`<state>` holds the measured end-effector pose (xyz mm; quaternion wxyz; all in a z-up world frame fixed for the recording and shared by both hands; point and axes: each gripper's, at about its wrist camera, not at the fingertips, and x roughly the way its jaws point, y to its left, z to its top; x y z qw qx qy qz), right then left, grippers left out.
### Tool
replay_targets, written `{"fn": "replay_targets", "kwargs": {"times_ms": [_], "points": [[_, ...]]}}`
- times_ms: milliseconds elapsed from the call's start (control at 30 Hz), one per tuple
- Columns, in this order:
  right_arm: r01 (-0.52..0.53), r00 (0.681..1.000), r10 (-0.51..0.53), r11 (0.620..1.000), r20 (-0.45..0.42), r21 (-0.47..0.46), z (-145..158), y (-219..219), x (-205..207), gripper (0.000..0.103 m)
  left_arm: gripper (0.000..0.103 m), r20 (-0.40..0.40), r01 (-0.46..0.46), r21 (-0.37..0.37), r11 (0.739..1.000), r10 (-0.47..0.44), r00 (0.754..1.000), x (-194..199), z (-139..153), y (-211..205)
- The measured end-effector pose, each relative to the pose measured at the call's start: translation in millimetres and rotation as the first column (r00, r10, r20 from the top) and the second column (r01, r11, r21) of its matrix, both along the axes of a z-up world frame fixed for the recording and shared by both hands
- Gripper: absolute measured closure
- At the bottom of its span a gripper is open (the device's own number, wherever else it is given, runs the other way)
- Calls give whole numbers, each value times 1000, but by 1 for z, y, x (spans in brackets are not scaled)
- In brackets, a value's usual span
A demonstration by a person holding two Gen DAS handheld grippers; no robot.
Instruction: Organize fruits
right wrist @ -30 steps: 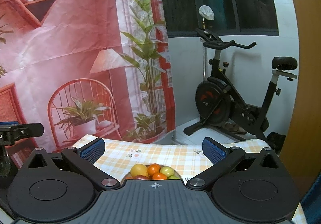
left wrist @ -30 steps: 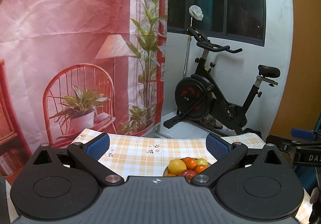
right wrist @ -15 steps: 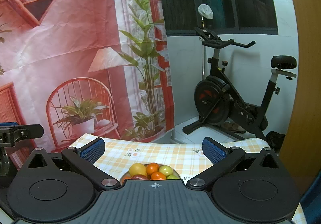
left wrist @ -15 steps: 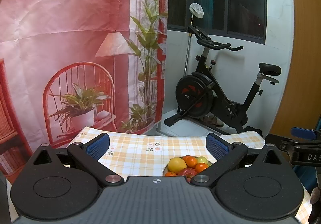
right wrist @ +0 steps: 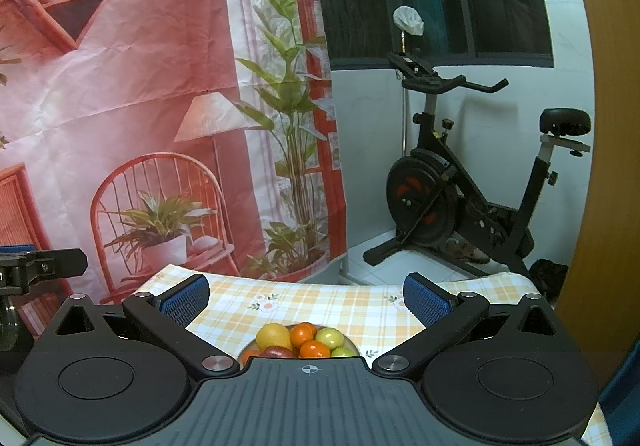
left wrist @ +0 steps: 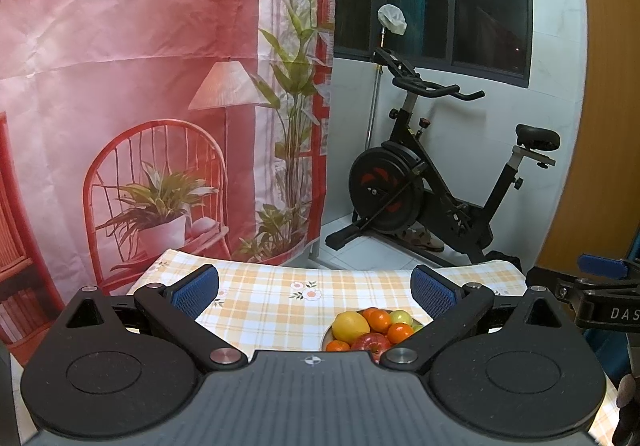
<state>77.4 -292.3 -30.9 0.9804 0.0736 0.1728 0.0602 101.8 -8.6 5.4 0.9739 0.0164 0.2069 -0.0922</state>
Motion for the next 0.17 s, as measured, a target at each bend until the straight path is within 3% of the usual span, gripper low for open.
{"fn": "replay_targets", "kwargs": {"times_ms": [167], "points": [[2, 1000, -2, 1000, -9, 1, -7, -5, 0, 0, 0, -9, -6, -6, 1000, 5, 1000, 2, -2, 0]]}}
